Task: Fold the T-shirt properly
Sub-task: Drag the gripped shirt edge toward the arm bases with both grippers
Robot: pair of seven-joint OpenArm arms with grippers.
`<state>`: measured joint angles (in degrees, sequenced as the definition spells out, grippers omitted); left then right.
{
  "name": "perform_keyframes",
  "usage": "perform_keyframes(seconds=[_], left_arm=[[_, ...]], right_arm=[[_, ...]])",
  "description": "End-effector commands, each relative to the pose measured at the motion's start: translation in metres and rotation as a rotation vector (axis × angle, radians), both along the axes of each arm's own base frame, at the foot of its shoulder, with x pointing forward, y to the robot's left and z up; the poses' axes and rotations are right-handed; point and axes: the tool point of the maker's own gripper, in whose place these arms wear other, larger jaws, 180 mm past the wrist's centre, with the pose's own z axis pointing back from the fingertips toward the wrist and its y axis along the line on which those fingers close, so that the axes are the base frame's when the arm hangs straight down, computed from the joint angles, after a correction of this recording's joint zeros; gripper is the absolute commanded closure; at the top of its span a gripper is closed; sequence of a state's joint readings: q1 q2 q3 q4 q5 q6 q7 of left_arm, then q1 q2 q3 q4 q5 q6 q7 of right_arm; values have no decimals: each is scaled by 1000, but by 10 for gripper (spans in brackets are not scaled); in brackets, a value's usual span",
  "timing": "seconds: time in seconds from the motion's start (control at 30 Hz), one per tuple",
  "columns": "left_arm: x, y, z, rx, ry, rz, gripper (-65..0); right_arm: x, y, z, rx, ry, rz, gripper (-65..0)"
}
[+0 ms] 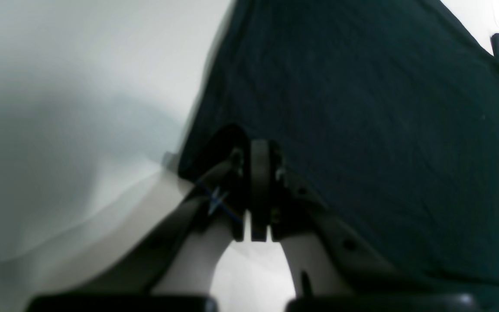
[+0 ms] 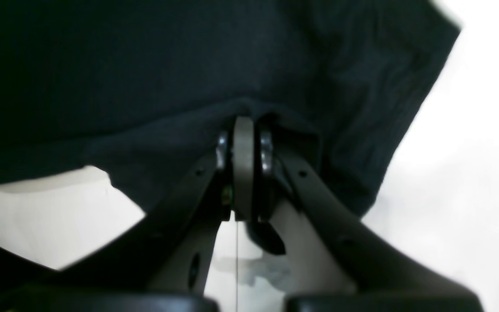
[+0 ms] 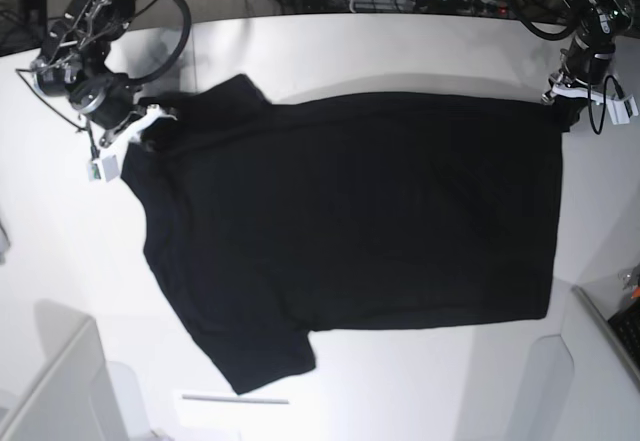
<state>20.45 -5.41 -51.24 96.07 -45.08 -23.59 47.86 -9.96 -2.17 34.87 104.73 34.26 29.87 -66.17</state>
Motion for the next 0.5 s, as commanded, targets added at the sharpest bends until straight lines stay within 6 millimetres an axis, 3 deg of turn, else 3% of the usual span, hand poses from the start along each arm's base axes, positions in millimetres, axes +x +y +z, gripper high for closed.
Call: perform_keyframes(seconds=[0.0, 0.4, 0.47], left_arm=[[9, 5, 14, 21, -50, 0, 0], [28, 13, 24, 0, -93, 68, 0], [31, 13, 24, -5, -96, 74, 0]], right_arm=[[15, -2, 13, 7, -61, -9, 0], [57, -6, 17, 70, -78, -45, 0], [66, 7, 22, 71, -95, 0, 0]])
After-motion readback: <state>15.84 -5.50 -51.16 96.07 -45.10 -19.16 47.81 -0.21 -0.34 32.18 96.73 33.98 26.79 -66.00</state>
